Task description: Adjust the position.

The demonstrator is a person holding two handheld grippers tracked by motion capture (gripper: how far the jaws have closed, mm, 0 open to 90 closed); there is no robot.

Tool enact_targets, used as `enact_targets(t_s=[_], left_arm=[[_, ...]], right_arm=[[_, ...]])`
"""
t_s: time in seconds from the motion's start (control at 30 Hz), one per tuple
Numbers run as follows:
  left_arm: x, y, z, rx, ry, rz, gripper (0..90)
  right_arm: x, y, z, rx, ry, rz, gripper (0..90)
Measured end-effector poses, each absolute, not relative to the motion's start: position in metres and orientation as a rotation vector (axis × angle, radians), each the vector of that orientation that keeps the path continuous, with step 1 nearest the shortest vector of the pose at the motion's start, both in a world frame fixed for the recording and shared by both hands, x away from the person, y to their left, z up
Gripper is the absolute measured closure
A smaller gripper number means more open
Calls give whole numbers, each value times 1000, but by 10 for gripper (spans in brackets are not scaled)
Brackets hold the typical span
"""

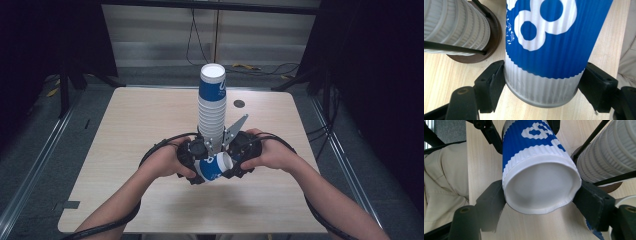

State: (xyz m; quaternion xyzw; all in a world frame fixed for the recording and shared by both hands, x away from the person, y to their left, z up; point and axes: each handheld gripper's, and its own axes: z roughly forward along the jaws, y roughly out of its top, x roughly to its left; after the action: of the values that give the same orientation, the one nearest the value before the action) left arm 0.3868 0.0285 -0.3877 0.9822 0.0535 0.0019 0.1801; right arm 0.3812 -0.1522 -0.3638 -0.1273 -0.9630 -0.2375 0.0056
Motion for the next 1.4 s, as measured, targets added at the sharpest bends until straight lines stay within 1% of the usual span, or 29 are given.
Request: enact_targets(t_s=[0.23,0.5,0.53,0.7,0.77,0.83,1.03,1.1,1.17,1.33,1.4], left_arm=[[387,29,-387,2800,121,30,251],[386,31,-384,2786,96,56,242],[386,31,-384,2771,78,86,234],[389,39,-385,2683,96,113,190],[392,45,-385,2638,102,96,183],[392,51,-388,2572,148,74,189],[395,67,-393,2467,231,7,183],[394,69,-395,2437,237,1,172],[393,71,-396,2408,235,-6,186],[394,74,-399,2353,248,-1,157],[395,75,-399,2342,233,-6,163]], right_arm=[[381,-150,-366,-387,-3014,-717,298],[380,-152,-367,-384,-3023,-715,309],[380,-152,-367,-396,-3026,-709,310],[380,-157,-368,-396,-3061,-737,313],[380,-161,-367,-410,-3050,-774,313],[380,-164,-367,-410,-3044,-802,313],[379,-173,-366,-451,-3020,-879,312],[378,-175,-365,-444,-3015,-896,312],[378,-177,-365,-458,-3006,-922,312],[378,-181,-367,-469,-2986,-961,312],[377,-181,-367,-474,-2989,-964,312]])
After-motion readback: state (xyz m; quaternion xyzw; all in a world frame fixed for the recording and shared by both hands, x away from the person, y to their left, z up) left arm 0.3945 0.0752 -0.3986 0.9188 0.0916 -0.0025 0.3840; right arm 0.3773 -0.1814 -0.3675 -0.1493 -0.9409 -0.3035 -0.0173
